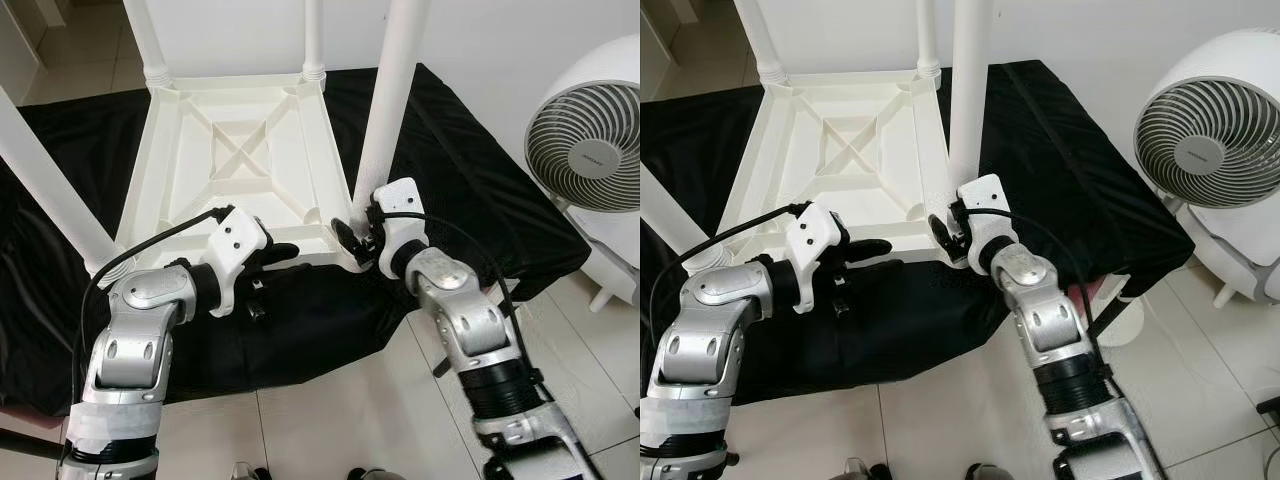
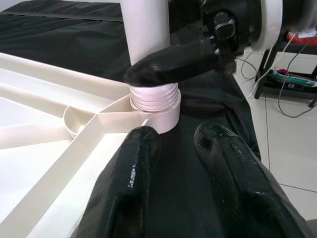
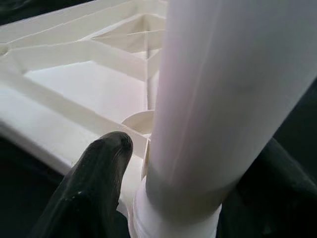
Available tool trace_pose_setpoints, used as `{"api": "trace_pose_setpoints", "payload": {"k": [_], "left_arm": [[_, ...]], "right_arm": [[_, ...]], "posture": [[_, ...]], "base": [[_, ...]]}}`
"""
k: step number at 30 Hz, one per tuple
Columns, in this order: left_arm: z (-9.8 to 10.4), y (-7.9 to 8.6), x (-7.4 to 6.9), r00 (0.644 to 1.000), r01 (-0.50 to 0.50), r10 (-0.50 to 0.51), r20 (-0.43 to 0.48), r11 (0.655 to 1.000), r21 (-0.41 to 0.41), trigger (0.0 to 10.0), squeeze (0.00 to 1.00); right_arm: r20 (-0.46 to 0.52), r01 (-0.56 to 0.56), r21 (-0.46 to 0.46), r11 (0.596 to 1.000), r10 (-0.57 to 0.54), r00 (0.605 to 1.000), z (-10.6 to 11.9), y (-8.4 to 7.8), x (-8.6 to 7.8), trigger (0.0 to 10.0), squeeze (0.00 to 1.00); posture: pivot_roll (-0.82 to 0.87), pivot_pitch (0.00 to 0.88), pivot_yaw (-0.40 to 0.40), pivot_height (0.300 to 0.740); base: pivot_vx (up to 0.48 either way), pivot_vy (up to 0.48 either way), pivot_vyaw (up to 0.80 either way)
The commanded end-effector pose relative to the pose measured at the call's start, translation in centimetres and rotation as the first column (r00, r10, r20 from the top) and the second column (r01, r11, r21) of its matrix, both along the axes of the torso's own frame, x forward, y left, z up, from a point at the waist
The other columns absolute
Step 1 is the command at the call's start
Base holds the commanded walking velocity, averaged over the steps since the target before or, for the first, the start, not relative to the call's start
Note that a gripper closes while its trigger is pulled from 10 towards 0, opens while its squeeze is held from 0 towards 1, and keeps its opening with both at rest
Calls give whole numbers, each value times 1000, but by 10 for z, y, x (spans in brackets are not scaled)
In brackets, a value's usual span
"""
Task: Building children table
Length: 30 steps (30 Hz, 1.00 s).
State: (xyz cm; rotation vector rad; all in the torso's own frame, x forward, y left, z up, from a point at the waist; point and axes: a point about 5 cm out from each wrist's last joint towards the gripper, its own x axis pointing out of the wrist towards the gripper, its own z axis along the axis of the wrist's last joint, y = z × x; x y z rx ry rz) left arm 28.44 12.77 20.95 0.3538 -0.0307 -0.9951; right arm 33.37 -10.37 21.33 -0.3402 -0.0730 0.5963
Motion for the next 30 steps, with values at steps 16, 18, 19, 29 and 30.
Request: {"api": "trace_pose_setpoints", "payload": {"k": [16,18,19,29,30], "left_arm": [[4,10,5,980,-195,197,41,980,-36,10000,0],[4,10,5,980,-195,197,41,980,-36,10000,0],[4,10,5,979,-196,198,40,980,-36,10000,0],[4,10,4,979,-198,199,39,980,-37,10000,0],[4,10,4,979,-198,199,39,980,-37,10000,0]], "right_arm": [[-79,-236,-76,969,230,970,1,-8,15,2275,0],[-79,-236,-76,969,230,970,1,-8,15,2275,0],[-89,-256,-61,965,250,964,0,-8,15,0,0],[-121,-152,-13,988,149,981,-10,-7,18,0,0],[-121,-152,-13,988,149,981,-10,-7,18,0,0]], "posture": [[-59,145,41,740],[-59,145,41,740],[-59,145,41,740],[-59,147,35,740],[-59,147,35,740]], "base": [[0,0,0],[0,0,0],[0,0,0],[0,0,0],[0,0,0]]}}
